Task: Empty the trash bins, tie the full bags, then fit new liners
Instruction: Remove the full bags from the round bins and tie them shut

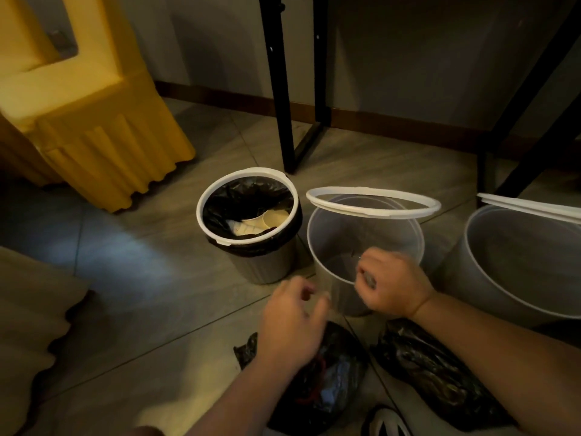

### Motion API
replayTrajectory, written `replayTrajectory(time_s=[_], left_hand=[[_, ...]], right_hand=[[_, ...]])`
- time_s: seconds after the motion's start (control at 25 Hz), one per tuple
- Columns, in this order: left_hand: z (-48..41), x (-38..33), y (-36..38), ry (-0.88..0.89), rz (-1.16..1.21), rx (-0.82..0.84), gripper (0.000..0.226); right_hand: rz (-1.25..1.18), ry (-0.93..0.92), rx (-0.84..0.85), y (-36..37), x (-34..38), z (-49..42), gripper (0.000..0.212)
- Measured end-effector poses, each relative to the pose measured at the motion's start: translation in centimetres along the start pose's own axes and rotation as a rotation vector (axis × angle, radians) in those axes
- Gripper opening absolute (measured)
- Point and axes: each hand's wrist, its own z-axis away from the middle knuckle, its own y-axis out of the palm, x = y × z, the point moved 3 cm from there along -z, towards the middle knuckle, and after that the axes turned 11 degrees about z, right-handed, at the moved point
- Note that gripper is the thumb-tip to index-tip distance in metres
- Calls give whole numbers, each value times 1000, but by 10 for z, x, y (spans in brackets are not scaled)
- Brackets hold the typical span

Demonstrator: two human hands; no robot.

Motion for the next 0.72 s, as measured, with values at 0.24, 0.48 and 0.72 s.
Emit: replayTrajectory(time_s=[0.24, 0.48, 0.72], left_hand=[[-33, 79, -85, -744, 722, -293, 9], [-48, 93, -120, -1063, 872, -383, 14], [-69, 73, -149, -1046, 647, -290, 21]], right_hand=[[-180, -239, 181, 26, 79, -63, 13], [-273, -155, 663, 88, 140, -161, 29], [-190, 16, 608, 119, 153, -202, 36]])
